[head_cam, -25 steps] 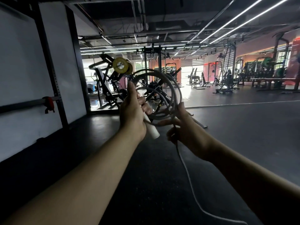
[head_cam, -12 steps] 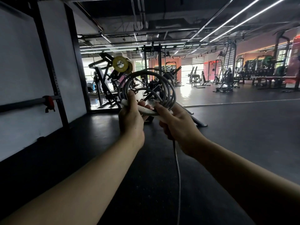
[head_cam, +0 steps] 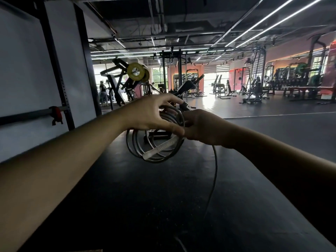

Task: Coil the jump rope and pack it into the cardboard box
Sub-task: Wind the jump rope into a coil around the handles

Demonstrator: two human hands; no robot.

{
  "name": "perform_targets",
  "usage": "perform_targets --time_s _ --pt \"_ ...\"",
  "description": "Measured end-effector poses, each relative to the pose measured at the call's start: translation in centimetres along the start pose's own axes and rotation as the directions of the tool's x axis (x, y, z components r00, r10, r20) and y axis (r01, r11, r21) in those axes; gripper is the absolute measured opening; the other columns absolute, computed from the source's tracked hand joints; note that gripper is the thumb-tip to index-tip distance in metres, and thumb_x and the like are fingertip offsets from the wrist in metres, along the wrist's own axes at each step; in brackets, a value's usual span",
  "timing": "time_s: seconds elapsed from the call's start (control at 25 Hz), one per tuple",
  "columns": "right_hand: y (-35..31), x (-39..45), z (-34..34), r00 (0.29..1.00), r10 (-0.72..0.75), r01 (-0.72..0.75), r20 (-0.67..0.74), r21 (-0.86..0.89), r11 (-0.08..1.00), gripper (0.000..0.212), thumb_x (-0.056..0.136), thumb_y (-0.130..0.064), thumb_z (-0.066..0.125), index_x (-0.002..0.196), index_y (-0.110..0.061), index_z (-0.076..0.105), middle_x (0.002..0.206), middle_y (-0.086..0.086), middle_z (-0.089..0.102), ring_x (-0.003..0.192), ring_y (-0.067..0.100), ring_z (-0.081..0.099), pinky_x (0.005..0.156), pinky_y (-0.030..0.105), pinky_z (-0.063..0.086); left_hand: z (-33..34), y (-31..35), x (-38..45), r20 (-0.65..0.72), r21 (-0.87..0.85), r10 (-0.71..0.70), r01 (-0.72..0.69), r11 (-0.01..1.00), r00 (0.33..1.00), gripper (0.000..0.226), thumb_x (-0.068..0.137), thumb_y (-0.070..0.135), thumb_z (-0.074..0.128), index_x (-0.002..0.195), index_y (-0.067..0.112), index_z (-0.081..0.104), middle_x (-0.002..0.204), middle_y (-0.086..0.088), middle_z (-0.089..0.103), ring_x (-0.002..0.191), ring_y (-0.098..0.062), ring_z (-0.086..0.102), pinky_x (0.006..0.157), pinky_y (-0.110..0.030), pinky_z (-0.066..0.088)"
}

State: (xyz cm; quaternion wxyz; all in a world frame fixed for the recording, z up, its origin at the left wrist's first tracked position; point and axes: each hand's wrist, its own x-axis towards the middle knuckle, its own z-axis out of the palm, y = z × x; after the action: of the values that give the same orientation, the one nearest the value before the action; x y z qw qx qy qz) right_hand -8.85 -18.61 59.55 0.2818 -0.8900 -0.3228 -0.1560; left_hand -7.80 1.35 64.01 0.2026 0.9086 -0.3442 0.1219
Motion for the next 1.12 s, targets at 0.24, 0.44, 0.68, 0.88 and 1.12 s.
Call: perform_targets --time_s 0.24,0.44,0.68,0.88,1.12 --pt "0.1 0.2 -1.2 0.998 0.008 0.0 0.06 -0.14 0.99 0.013 0.09 -0.024 0.071 0.097 -0.013 0.071 0.085 0.006 0.073 0.063 0.001 0.057 0.058 0.013 0.043 1.6 0.7 1.5 0.227 -0.124 -0.017 0.046 0.991 0.974 0.068 0.063 0.026 0.095 0.123 0.03 0.064 0.115 0.013 0.072 0.107 -0.005 0.067 0.086 -0.024 0.055" --pt "0.0 -0.8 -1.4 0.998 0.059 -0.053 -0.038 0.154 0.987 0.034 0.094 -0.034 0.068 0.111 -0.014 0.045 0.072 0.0 0.065 0.048 0.0 0.052 0.049 0.016 0.044 4.5 0.4 0.3 0.1 -0.51 -0.044 0.089 0.856 0.994 0.037 0.073 0.011 0.088 0.106 0.014 0.073 0.093 0.008 0.078 0.093 -0.006 0.073 0.086 -0.022 0.053" --pt "0.1 -1.3 0.3 0.961 0.022 -0.038 -0.277 -0.054 0.998 0.049 0.095 -0.063 0.039 0.113 -0.017 0.039 0.085 0.015 0.074 0.072 0.027 0.07 0.072 0.05 0.058 6.1 1.8 -0.1 -0.089 -0.343 -0.094 0.058 0.937 0.992 0.029 0.065 0.035 0.089 0.091 0.029 0.077 0.097 0.009 0.078 0.1 -0.012 0.072 0.099 -0.044 0.053" --pt "-0.8 -0.9 0.8 0.942 0.083 -0.069 -0.325 0.052 0.996 0.036 0.104 -0.054 0.034 0.109 -0.02 0.04 0.085 0.005 0.071 0.081 0.02 0.069 0.077 0.04 0.052 6.6 1.5 -0.5 -0.211 -0.328 -0.082 0.008 0.945 0.974 0.015 0.073 0.025 0.087 0.084 0.023 0.076 0.081 0.008 0.078 0.084 -0.009 0.074 0.082 -0.034 0.058" --pt "-0.6 -1.0 0.9 0.95 0.098 -0.091 -0.297 0.038 0.995 0.042 0.101 -0.06 0.035 0.099 -0.022 0.052 0.074 -0.009 0.064 0.066 -0.001 0.06 0.065 0.024 0.047 6.5 1.0 -1.4 -0.243 -0.556 -0.126 -0.031 0.831 0.962 0.016 0.078 0.005 0.083 0.085 0.015 0.073 0.069 0.014 0.075 0.07 0.006 0.07 0.065 -0.009 0.049"
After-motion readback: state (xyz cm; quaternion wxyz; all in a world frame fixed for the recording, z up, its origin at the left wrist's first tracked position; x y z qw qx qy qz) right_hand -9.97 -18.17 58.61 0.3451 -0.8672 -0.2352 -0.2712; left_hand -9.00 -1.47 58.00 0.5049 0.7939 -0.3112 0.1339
